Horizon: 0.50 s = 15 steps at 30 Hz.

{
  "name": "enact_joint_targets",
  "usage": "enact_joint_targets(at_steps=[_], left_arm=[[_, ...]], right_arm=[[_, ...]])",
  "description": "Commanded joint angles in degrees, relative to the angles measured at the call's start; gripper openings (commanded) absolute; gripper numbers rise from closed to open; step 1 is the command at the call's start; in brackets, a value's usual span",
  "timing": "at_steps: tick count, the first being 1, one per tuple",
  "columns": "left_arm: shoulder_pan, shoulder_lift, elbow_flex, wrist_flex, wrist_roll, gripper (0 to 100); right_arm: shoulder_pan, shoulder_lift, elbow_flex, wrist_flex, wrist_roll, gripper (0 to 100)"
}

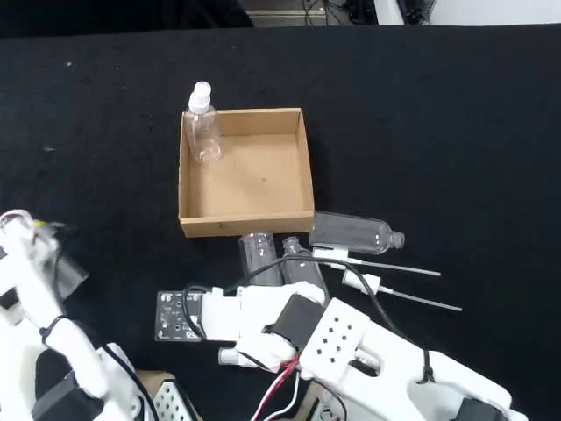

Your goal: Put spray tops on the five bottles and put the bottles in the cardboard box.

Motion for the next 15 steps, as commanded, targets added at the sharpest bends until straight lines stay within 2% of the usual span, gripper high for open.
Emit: enact_joint_targets(at_steps=[1, 8, 11, 15], left_arm=[[-6.7, -1.7, 3.3, -8.5, 1.0, 3], [-9.2, -1.8, 10.6, -21.9, 1.0, 3], [-8.8, -2.0, 11.2, -22.1, 1.1, 3], [-8.7, -1.7, 11.4, -22.0, 1.1, 3]], right_arm=[[-0.7, 0.4, 0.7, -5.6, -2.5, 17.2], [-0.7, 0.4, 2.8, -11.3, -4.3, 15.7], [-0.7, 0.4, 2.8, -11.3, -4.4, 13.2], [-0.7, 0.5, 2.9, -10.6, -4.5, 15.2]])
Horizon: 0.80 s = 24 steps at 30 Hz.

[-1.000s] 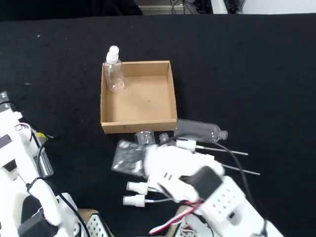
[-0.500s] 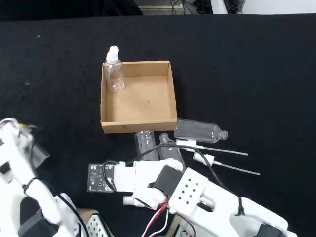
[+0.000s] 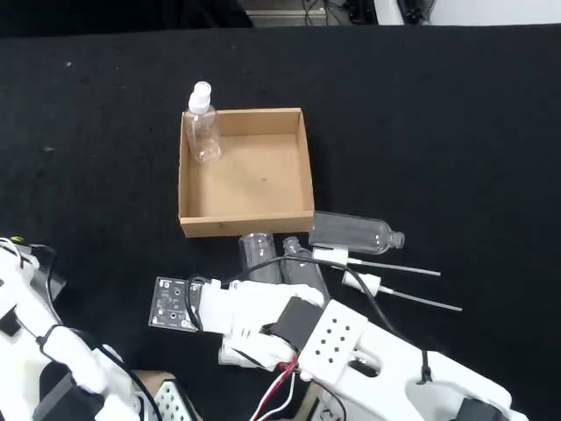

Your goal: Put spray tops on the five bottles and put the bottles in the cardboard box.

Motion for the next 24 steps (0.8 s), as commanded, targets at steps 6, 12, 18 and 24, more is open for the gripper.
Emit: enact_joint_targets(at_steps=[6, 12, 18, 24], left_arm=[[-0.7, -1.8, -0.1, -1.4, 2.4, 3], [-1.0, -1.7, -0.1, -1.3, 6.2, 3], [-1.0, -1.8, 0.0, -1.3, 6.2, 3], [-1.0, -1.9, 0.0, -1.3, 6.2, 3]], right_arm=[[-0.5, 8.3, -2.0, -2.0, -0.4, 15.2], [-0.8, 14.2, -7.8, 3.2, -0.4, 15.2], [-0.8, 14.5, -7.6, 5.2, -0.6, 15.2], [-0.8, 14.7, -7.4, 3.2, -4.7, 15.2]])
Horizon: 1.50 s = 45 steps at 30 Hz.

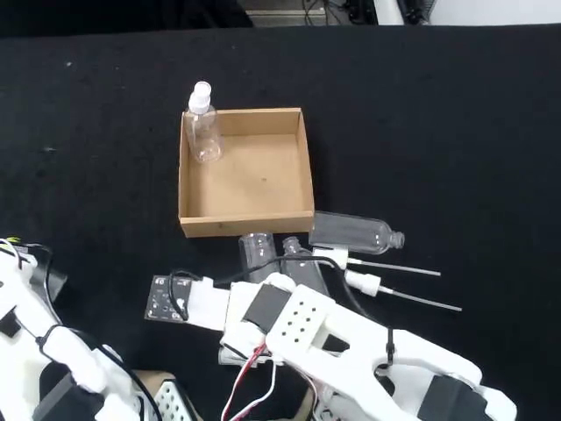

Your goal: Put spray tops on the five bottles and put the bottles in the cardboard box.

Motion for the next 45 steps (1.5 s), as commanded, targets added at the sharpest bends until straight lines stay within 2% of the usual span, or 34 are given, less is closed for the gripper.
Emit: enact_joint_targets(at_steps=[1, 20, 33, 35, 37, 38, 40, 45], left_arm=[[-0.6, -1.9, -0.4, -1.3, 0.5, 3], [-2.7, -1.8, -0.4, -1.2, 0.8, 3], [-2.8, -2.1, 0.7, -1.3, 0.8, 3], [-2.8, -2.1, 0.7, -1.3, 0.8, 3], [-2.8, -2.1, 0.7, -1.3, 0.8, 3], [-2.8, -2.1, 0.7, -1.3, 0.8, 3], [-2.9, -2.1, 0.7, -1.3, 0.7, 3], [-2.9, -2.1, 0.7, -1.3, 0.6, 3]], right_arm=[[-0.7, 0.3, -2.4, -1.3, -0.9, 15.2], [-0.8, 0.6, 3.6, -6.1, -1.4, 15.2], [-0.5, 9.3, 3.3, -11.7, -1.1, 15.1], [-0.5, 9.1, 3.5, -11.6, -1.4, 10.8], [-0.4, 8.8, 2.9, -11.5, -1.4, 0.2], [-0.4, 8.7, 2.2, -11.2, -1.4, 2.5], [-0.3, 7.7, -0.2, -8.8, -1.4, 0.7], [4.0, -1.1, -14.0, 7.4, -1.4, 1.0]])
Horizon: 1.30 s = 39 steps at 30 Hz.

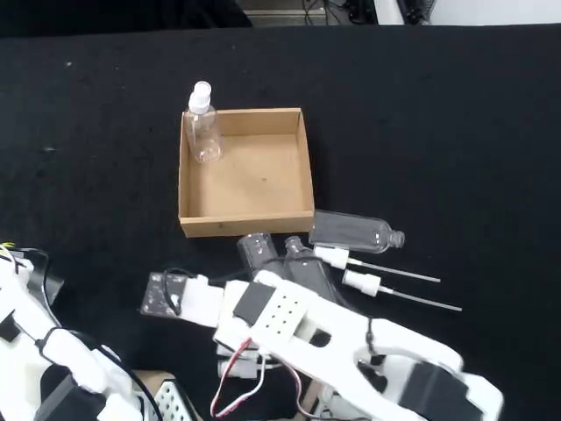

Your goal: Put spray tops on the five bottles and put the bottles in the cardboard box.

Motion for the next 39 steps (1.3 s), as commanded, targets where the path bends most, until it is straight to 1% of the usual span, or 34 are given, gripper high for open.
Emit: enact_joint_targets(at_steps=[1, 3, 6, 9, 12, 15, 18, 21, 24, 26, 29, 31, 35, 39], left_arm=[[-0.9, -1.6, -0.3, -0.9, 0.4, 3], [-0.3, -1.6, -0.2, -0.8, 0.5, 3], [1.7, -1.6, -0.7, 0.9, 0.6, 3], [6.6, -1.7, -3.3, 4.4, 0.6, 3], [12.3, -1.7, -9.2, 10.4, 0.4, 3], [16.8, -1.7, -15.2, 15.7, 0.3, 3], [20.8, -1.7, -19.2, 18.4, 0.3, 3], [23.9, -1.7, -20.6, 18.7, 0.2, 3], [27.0, -1.8, -20.7, 18.3, 0.2, 3], [29.8, -3.4, -20.4, 18.2, 0.2, 3], [34.4, -10.2, -16.7, 16.9, 0.0, 3], [37.1, -17.1, -13.1, 14.9, -1.2, 3], [41.3, -32.9, -5.1, 12.6, -6.4, 3], [43.8, -47.8, 3.1, 10.9, -7.0, 3]], right_arm=[[5.2, -8.9, -13.2, 12.0, -0.3, 1.0], [9.1, -13.3, -19.6, 16.7, -0.3, 1.0], [15.6, -19.4, -26.8, 19.4, -0.3, 1.1], [21.5, -25.0, -32.0, 19.5, -2.6, 1.1], [26.5, -29.6, -37.5, 19.5, -6.3, 1.1], [29.2, -32.3, -42.7, 19.4, -6.7, 1.1], [30.9, -32.8, -47.5, 19.4, -7.0, 1.1], [31.8, -32.7, -50.6, 17.9, -7.1, 1.1], [33.8, -32.8, -50.9, 13.5, -7.2, 1.1], [35.3, -32.8, -50.5, 10.1, -10.2, 1.1], [38.5, -33.2, -49.1, 6.0, -17.4, 1.1], [40.3, -33.3, -48.7, 4.0, -20.2, 1.1], [40.7, -33.1, -48.6, 1.1, -21.2, 1.1], [40.6, -33.2, -48.6, -3.1, -22.0, 1.1]])
